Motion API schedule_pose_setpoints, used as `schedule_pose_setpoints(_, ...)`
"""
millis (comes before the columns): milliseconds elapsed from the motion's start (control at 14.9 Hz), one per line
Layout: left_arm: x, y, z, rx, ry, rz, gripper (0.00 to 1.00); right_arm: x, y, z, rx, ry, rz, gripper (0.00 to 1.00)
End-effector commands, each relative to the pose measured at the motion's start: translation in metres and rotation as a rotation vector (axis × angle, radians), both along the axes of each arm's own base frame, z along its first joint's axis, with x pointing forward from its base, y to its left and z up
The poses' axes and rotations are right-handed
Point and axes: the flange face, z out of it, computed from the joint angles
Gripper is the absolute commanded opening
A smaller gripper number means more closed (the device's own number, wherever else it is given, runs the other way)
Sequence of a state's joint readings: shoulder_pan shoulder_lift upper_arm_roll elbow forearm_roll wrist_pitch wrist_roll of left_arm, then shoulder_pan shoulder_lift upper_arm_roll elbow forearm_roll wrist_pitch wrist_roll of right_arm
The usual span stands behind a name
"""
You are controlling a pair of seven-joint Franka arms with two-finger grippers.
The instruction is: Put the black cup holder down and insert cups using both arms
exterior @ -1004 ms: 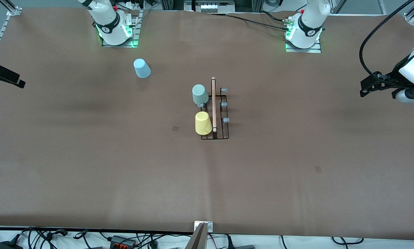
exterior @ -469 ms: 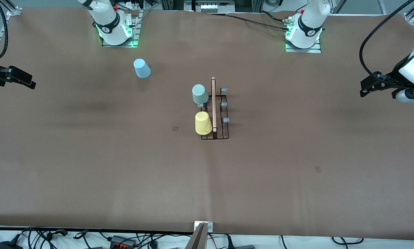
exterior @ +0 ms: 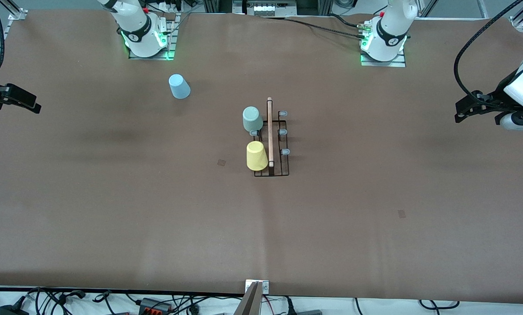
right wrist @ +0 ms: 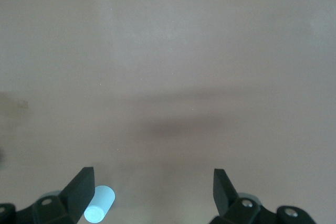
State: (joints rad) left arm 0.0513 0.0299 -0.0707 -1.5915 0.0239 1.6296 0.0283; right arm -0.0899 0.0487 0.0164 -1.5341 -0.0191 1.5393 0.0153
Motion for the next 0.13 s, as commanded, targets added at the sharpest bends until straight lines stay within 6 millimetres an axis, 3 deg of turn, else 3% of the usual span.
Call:
schedule_pose_setpoints(0,0.0022,0.0012,0.0048,-0.014,0.007,-0.003,1.0,0.0065,-0.0032,0.0013,0.001,-0.002,0.007,1.0)
schedule_pose_setpoints(67,0.0023,0.0012,0.0055,-0.014,0.005,-0.003,1.0,0.0085,-0.0036,-0.0032,0.001,0.007,0.007,1.0)
